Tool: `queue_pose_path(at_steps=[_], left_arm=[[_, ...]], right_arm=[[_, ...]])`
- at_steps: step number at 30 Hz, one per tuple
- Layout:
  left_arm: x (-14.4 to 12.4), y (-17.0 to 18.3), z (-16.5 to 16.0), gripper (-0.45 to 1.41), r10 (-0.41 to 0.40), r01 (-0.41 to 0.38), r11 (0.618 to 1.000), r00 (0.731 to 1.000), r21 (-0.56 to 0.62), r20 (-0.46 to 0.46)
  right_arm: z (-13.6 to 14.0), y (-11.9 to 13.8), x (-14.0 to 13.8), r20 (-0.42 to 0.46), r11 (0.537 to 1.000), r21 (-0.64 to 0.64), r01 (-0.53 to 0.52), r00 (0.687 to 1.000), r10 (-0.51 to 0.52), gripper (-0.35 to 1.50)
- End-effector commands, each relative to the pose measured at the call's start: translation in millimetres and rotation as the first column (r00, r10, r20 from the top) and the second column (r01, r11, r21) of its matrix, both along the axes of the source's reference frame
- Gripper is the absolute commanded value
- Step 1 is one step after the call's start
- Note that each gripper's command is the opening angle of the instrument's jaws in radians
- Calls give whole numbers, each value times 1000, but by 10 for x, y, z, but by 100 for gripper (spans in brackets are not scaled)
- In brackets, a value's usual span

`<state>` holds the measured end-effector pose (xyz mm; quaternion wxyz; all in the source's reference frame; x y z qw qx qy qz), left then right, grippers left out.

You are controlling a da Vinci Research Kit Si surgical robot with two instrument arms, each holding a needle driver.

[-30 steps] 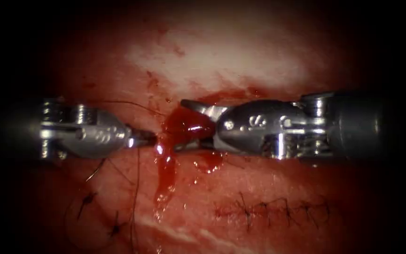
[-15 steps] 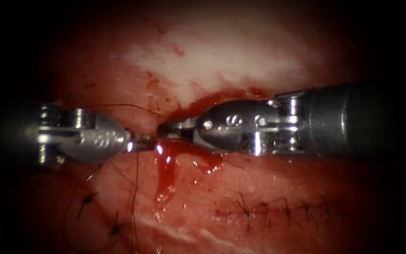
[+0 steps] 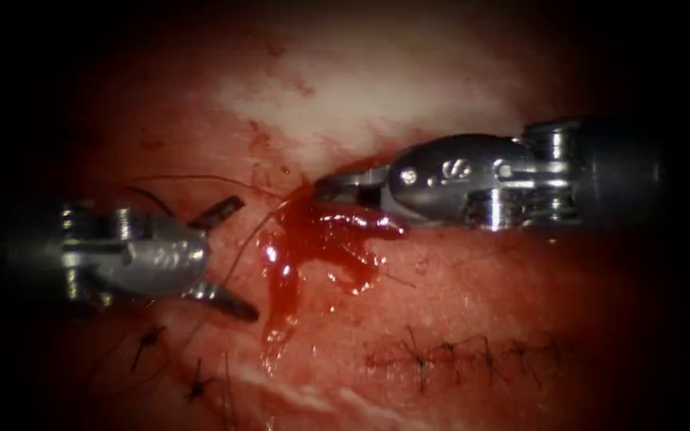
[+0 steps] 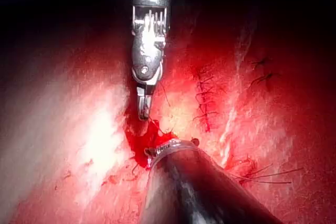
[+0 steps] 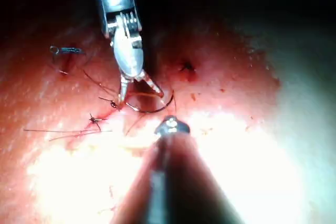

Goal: Wound Closure

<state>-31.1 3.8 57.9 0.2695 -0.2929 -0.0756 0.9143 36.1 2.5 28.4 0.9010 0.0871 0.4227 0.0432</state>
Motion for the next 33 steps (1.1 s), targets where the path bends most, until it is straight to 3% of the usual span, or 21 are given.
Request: queue_pose_path(at_steps=[1, 8, 9, 13, 15, 22, 27, 28, 30, 32, 33], left_arm=[[-5, -6, 9, 89, -15, 15, 1000, 1000, 7, 14], [10, -16, 13, 61, -156, 146, 986, 980, 80, 127], [14, -15, 9, 42, -174, 163, 983, 975, 89, 141], [15, -18, 5, -3, -175, 161, 982, 971, 96, 162], [11, -24, 6, -45, -166, 148, 983, 969, 107, 185], [24, -20, -1, -45, -135, 112, 988, 959, 106, 251], [40, -3, -14, -45, -103, 105, 994, 966, 3, 237], [43, -1, -16, -45, -95, 101, 995, 967, -13, 236], [45, 4, -17, -45, -71, 86, 995, 971, -55, 228], [43, 9, -14, -45, -39, 63, 992, 977, -108, 208], [42, 10, -11, -45, -24, 51, 989, 981, -136, 194]], right_arm=[[5, -5, 5, -1, 1000, 0, 2, 1000, -2, -35], [7, -10, 5, 0, 1000, -4, 2, 1000, -2, -35], [8, -12, 6, 0, 1000, -6, 2, 1000, -2, -35], [10, -14, 7, 1, 1000, -9, 1, 1000, -1, -35], [10, -14, 8, 2, 1000, -9, 1, 1000, -1, -35], [8, -16, 2, -1, 1000, -9, 5, 1000, -5, -35], [2, -27, -14, -6, 1000, 6, 11, 1000, -11, -35], [0, -30, -19, -6, 1000, 25, 1, 1000, -1, -15], [-4, -35, -26, -11, 998, 62, -13, 1000, 14, 51], [-12, -34, -38, -41, 996, 90, -25, 999, 29, 104], [-15, -31, -42, -66, 993, 107, -56, 996, 63, 118]])
